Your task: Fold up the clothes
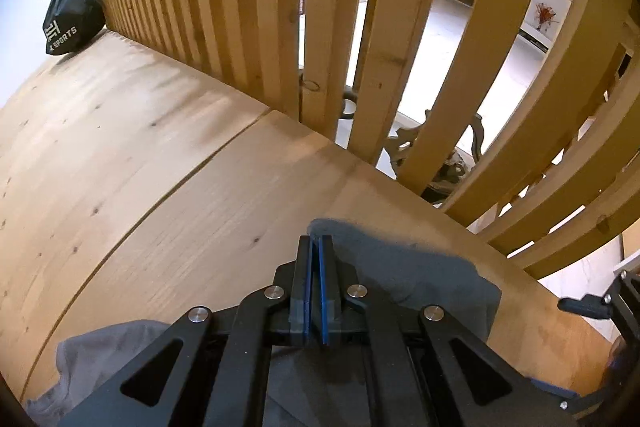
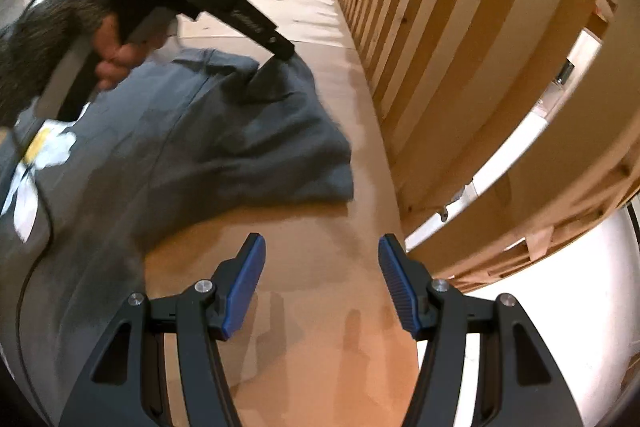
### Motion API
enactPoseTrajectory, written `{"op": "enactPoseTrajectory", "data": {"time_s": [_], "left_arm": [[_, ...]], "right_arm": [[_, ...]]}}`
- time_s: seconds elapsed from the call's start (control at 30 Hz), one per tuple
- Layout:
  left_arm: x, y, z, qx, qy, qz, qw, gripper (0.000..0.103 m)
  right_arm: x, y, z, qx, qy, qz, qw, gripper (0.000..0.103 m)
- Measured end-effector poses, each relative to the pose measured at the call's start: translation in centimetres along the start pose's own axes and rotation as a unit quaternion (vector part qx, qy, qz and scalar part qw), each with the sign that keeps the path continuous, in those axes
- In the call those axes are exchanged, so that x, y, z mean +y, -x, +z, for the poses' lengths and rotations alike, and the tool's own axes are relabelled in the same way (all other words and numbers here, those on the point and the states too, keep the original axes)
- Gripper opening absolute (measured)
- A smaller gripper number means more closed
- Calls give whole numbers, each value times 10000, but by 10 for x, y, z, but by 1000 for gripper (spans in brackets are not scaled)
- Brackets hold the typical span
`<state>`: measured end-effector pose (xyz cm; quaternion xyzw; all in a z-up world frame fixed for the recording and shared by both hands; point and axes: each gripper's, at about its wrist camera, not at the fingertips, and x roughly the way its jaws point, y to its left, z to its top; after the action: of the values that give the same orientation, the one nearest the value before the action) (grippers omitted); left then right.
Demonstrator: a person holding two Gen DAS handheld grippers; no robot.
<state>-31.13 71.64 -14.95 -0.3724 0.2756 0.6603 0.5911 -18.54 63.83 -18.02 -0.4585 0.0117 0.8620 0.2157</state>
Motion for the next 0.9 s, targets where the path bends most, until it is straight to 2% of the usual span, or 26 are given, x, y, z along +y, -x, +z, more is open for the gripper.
{"op": "enactPoseTrajectory", "data": {"time_s": [0.13,0.27,0.3,0.37,0.4,0.53,0.6,0.7,0.77,0.8,0.83,0.9], "left_arm": [[-7,15,0,-264,-15,-270,9993,2],[-14,10,6,-62,-95,-230,9997,3],[-16,5,9,5,-108,-221,9997,7],[-24,-5,12,109,-246,-28,9996,24],[-26,-10,13,152,-284,26,9995,36],[-38,-32,15,349,-453,226,9981,44],[-47,-44,16,463,-597,324,9966,45],[-60,-62,17,633,-845,554,9929,45],[-65,-58,14,544,-896,441,9935,43],[-67,-56,13,500,-922,385,9937,30],[-70,-54,12,455,-948,328,9939,4],[-75,-50,10,366,-999,215,9941,3]], "right_arm": [[5,-6,7,79,-120,70,9999,58],[8,8,-6,27,-104,40,9999,58],[9,11,-9,14,-100,33,9999,58],[11,18,-15,-13,-92,17,10000,58],[12,22,-18,-26,-88,10,10000,58],[14,33,-27,-67,-123,18,9999,58],[13,38,-29,-82,-165,40,9998,58],[13,44,-33,-104,-227,74,9997,58],[13,47,-38,-112,-259,70,9996,58],[14,49,-41,-113,-270,56,9996,58],[13,51,-47,-95,-293,72,9995,58],[12,52,-44,-97,-362,193,9991,58]]}}
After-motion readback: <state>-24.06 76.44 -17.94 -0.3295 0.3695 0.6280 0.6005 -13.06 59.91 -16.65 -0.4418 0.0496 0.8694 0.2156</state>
